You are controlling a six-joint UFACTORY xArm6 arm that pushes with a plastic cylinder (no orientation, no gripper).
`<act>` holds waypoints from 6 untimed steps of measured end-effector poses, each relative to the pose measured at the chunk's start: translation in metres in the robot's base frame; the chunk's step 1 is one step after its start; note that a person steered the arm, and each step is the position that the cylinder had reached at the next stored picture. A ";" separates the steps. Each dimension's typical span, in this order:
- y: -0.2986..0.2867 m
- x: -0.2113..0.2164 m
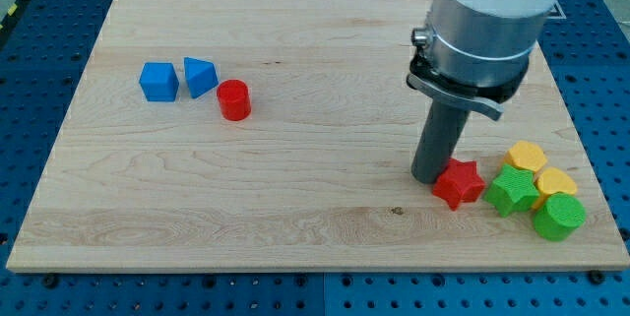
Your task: Move your arm to the center left
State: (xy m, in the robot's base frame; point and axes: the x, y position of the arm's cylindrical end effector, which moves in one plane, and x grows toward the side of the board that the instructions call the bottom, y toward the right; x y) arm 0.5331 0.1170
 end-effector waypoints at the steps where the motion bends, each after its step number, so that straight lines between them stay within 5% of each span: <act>1: -0.012 0.005; 3: -0.197 -0.005; 5: -0.371 -0.071; 6: -0.376 -0.103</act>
